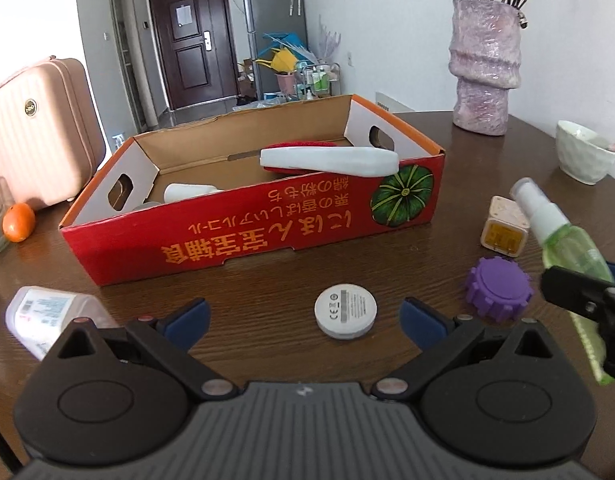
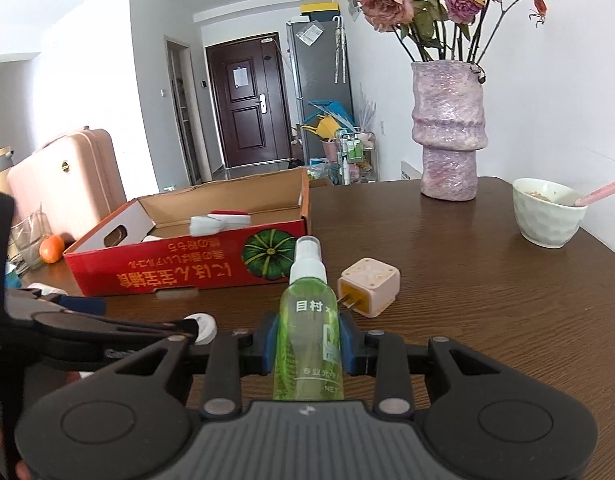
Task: Organize rigid objects
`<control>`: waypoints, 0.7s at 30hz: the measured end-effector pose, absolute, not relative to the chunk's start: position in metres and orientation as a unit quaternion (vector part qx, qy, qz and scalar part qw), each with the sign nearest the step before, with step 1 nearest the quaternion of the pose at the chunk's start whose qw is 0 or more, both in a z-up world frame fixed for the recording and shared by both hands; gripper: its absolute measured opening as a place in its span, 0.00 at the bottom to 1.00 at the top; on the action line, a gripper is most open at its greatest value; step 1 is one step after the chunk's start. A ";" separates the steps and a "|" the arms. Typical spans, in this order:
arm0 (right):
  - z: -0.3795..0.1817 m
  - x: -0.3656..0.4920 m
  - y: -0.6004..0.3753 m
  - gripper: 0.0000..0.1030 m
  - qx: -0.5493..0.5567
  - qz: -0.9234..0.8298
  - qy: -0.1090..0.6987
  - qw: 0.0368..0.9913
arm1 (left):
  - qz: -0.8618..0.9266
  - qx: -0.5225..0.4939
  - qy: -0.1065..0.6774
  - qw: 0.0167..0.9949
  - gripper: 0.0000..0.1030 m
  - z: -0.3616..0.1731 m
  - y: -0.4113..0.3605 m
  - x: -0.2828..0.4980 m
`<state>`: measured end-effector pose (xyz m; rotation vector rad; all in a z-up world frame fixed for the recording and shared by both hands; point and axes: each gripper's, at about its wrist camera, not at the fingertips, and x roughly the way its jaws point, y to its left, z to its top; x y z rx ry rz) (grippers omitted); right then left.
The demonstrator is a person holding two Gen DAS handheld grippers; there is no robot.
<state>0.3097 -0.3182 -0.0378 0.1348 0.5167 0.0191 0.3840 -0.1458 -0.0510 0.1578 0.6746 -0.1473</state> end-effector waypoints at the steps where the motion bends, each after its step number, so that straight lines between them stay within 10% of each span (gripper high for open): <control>1: -0.038 0.310 -0.319 0.29 0.067 0.008 0.256 0.964 | -0.075 0.074 0.333 0.937 0.98 -0.053 -0.147 0.387; 10: -0.043 0.314 -0.317 0.29 0.064 0.004 0.264 0.962 | -0.100 0.069 0.358 0.926 0.61 -0.070 -0.154 0.402; 12: -0.044 0.314 -0.317 0.29 0.063 0.005 0.265 0.962 | -0.118 0.062 0.358 0.924 0.39 -0.070 -0.153 0.401; 21: -0.043 0.311 -0.315 0.29 0.061 0.011 0.258 0.964 | -0.124 0.047 0.342 0.930 0.39 -0.062 -0.144 0.389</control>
